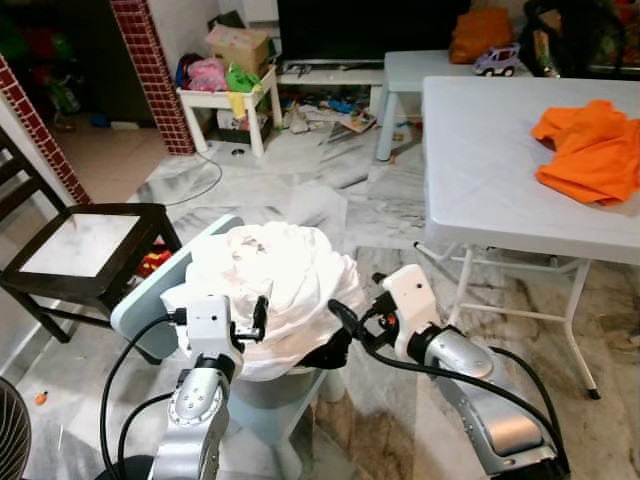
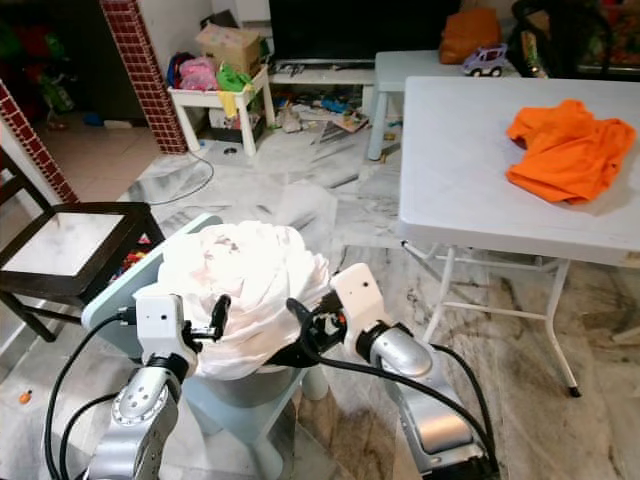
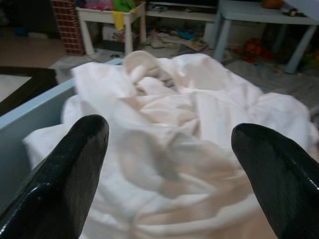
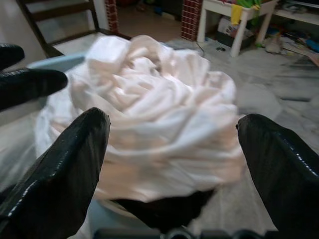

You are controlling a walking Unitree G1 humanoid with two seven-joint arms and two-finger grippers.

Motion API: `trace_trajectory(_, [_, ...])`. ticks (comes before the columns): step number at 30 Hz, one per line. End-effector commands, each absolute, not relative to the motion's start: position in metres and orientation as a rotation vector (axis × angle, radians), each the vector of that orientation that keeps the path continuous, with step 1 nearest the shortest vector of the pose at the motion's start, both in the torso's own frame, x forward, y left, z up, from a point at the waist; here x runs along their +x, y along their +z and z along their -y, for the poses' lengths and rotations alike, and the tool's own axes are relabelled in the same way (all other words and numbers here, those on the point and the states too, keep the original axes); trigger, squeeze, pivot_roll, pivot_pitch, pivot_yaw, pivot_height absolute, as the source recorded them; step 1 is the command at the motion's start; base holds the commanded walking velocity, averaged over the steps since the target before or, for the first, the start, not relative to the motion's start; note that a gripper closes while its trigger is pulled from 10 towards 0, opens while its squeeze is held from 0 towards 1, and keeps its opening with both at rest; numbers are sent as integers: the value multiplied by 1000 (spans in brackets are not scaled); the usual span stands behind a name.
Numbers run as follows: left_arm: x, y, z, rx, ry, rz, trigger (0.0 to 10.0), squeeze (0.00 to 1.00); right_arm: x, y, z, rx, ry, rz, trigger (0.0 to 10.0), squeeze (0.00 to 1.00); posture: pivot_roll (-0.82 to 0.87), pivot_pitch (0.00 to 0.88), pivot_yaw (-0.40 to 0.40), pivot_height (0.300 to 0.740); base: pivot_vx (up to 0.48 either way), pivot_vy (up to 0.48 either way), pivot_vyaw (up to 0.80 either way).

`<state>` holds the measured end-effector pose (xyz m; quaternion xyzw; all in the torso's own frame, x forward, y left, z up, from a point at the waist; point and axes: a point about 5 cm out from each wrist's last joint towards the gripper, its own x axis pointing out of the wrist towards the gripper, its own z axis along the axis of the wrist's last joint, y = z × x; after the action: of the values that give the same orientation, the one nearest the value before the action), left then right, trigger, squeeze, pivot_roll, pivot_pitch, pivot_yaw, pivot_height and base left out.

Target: Hang hanger

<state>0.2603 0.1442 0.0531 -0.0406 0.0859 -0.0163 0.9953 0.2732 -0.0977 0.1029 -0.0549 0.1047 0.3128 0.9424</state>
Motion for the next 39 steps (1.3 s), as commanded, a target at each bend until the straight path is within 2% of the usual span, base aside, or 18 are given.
trace_trajectory(1, [259,50,-147,-91,-20,-194,10000,0,274,107,97,-118,638,-203,10000,0,-94,0,50,740,0,0,0])
trace_trajectory(7, [261,45,-145,-102,-35,-226,10000,0,273,108,97,-119,642,-202,10000,0,-96,0,42,740,0,0,0])
trace_trajectory(15, [278,37,-140,-210,-58,-297,10000,0,264,114,99,-118,663,-211,10000,0,-129,13,35,740,0,0,0])
trace_trajectory(26, [292,36,-146,-177,-35,-314,10000,0,238,114,108,-109,711,-288,10000,0,-179,91,40,740,0,0,0])
trace_trajectory(32, [293,33,-145,-172,-33,-321,10000,0,225,113,109,-93,792,-337,10000,0,-192,112,40,740,0,0,0])
trace_trajectory(39, [297,34,-145,-180,-54,-309,10000,0,221,116,112,-102,790,-351,10000,0,-204,122,39,740,0,0,0])
